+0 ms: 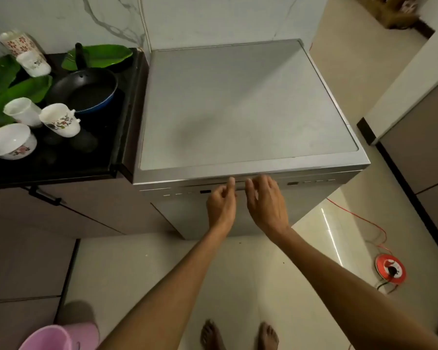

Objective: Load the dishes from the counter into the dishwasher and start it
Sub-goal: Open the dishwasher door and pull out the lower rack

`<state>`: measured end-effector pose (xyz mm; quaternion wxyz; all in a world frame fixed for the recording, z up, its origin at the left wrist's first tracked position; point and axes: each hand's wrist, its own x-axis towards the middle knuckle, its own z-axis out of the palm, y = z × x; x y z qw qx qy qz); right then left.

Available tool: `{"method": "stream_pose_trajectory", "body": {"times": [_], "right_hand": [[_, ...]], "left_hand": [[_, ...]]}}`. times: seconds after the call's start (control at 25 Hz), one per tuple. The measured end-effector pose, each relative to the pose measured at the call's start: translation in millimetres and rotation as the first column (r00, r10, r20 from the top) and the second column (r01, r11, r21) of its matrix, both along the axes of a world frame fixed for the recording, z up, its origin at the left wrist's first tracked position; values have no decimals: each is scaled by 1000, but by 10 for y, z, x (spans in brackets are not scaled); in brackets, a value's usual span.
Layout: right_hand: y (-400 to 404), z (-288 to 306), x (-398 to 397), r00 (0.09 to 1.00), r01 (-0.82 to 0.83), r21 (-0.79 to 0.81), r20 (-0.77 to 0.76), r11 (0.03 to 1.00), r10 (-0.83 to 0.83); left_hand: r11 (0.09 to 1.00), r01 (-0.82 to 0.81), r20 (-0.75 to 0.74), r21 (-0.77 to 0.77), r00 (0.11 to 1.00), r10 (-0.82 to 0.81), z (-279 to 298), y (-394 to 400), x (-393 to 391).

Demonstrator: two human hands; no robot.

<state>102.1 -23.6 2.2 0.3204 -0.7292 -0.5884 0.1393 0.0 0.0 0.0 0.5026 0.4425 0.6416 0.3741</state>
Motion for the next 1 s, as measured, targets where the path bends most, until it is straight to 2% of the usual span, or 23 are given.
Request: {"method": "stream_pose_trajectory", "body": {"times": [0.04,0.08,0.12,0.16,0.2,0.28,0.4,0.48,0.56,0.64,1.0], "right_hand": [[11,-66,22,980,112,-61,-160,992,-121],[41,-138,54,907,190,-163,-348,968,-236],[70,-225,85,803,244,-253,-488,936,-341],[93,-277,105,692,231,-338,-602,912,-398],[118,-354,130,584,190,-372,-701,909,-409],[170,-419,146,324,107,-329,-880,938,-346],[230,-498,225,-77,134,-228,-973,964,-219],[287,-554,256,-243,140,-197,-957,970,-159],[320,-606,263,-320,126,-160,-941,979,-113],[333,-626,258,-352,118,-127,-933,985,-78],[378,-638,168,-215,201,-172,-968,964,-128]], "left_hand": [[992,-52,117,-114,991,66,-52,15,64],[969,-83,234,-233,962,139,-105,37,104],[947,-97,319,-306,927,198,-200,58,141],[927,-102,389,-361,887,249,-292,89,164],[922,-93,458,-376,846,272,-361,111,193],[926,-81,585,-368,754,298,-408,155,236],[921,-125,724,-370,582,370,-429,193,274],[916,-148,763,-372,513,393,-456,212,285],[922,-157,799,-355,462,386,-498,237,300],[930,-157,826,-332,428,367,-534,255,335],[901,-278,763,-333,481,430,-609,295,498]]}}
